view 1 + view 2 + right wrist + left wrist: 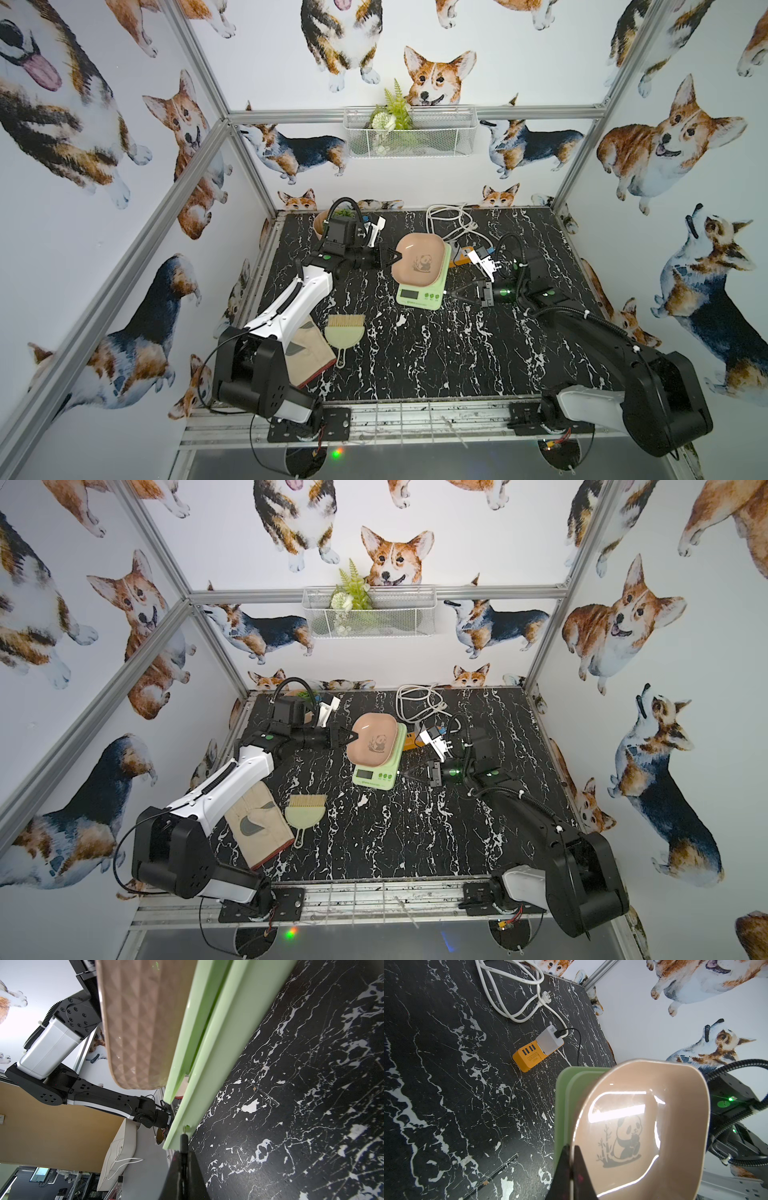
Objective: Charge the electronic scale
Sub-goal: Insert the charging cable into the electronic scale.
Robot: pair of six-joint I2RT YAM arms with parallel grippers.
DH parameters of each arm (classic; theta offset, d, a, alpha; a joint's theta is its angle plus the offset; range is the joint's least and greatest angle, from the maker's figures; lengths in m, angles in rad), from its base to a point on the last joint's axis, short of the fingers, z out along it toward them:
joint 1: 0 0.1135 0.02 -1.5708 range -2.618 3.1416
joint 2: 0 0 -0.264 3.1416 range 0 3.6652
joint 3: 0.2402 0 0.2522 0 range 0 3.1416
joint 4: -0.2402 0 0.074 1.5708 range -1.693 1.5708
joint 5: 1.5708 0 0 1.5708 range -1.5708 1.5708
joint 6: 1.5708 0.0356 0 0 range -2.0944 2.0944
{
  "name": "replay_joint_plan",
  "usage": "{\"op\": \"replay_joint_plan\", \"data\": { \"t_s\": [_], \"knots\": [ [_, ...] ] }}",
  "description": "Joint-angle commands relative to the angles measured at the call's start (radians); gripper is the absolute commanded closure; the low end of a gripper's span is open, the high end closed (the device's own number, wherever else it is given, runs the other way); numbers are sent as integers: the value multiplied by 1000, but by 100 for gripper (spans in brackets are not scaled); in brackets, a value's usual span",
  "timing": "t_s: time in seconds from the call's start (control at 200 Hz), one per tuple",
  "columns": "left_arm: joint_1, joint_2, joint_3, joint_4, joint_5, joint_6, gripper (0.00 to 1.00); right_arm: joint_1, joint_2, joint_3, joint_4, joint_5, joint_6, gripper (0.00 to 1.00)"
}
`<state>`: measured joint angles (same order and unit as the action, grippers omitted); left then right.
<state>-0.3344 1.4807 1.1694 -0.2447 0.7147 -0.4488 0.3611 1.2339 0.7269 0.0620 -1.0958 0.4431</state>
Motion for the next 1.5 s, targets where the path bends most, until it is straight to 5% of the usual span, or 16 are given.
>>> {"op": "replay_joint_plan", "data": {
  "t_s": [0.0, 1.496],
  "knots": [
    [0, -4, -3, 66, 50, -16, 100, 3, 4, 12, 35, 2, 0, 100],
    [-3, -3, 8, 106, 67, -40, 100, 4, 25, 58, -81, 78, -69, 100]
  ]
}}
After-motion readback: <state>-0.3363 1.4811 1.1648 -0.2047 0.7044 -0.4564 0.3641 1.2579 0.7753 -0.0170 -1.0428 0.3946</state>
